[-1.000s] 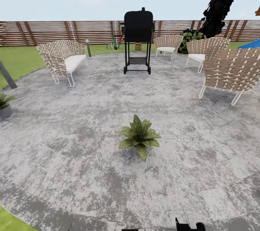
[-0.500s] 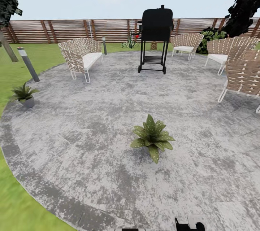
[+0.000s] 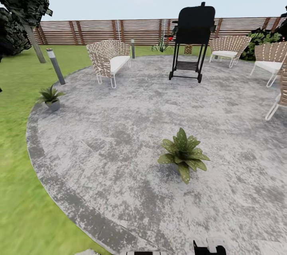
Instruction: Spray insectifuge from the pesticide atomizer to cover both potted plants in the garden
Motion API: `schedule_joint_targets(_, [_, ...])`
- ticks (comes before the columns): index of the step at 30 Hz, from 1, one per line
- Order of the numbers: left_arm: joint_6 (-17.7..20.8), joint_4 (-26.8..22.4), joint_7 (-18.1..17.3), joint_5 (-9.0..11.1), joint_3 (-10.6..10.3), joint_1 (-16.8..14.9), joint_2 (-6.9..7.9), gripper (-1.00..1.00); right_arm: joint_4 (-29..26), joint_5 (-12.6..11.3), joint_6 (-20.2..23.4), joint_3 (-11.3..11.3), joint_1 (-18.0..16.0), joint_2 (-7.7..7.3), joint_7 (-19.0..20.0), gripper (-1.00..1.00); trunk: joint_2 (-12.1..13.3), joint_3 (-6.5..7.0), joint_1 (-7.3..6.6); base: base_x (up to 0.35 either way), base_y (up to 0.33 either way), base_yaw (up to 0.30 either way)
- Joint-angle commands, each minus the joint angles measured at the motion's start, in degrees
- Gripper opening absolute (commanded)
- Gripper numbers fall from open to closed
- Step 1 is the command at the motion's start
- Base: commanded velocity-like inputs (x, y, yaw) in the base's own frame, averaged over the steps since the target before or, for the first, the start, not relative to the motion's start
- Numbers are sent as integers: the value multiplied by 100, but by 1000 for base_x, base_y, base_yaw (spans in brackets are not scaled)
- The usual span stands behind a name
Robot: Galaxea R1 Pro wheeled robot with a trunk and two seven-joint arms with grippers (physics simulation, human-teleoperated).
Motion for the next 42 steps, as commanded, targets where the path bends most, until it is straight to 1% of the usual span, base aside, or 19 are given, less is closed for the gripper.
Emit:
schedule_joint_targets(1, [-11, 4, -33, -24, 52, -4, 0, -100, 2, -9, -12, 46, -1, 0, -33, 100, -2, -8, -1, 0, 0, 269])
schedule_joint_targets(7, [-21, 4, -31, -17, 60, -4, 1, -100, 2, -9, -12, 45, -1, 1, -39, 100, -2, -29, -1, 0, 48, 269])
schedule_joint_targets(15, [-20, 4, -29, -7, 64, -4, 7, -100, 2, -9, -12, 46, -1, 0, -40, 100, -2, -56, -1, 7, 292, 269])
schedule_joint_targets(20, [-28, 4, -32, -6, 69, -4, 9, -100, 2, -9, -12, 46, -1, 1, -39, 100, -2, -74, -1, 113, 299, 269])
schedule_joint_targets(27, [-44, 4, -31, -7, 70, 13, 10, -100, 2, -8, -12, 46, -1, 1, -36, 100, -2, -98, -1, 248, 219, 269])
schedule_joint_targets(29, [-54, -4, -26, -14, 70, 52, 9, -100, 2, -6, -12, 46, -1, 1, -33, 100, -2, -105, -1, 319, 38, 269])
schedule_joint_targets(42, [-50, -5, -24, -15, 75, 59, 17, -100, -4, -16, -12, 45, -1, -6, -33, 100, -2, -150, -1, 326, 47, 269])
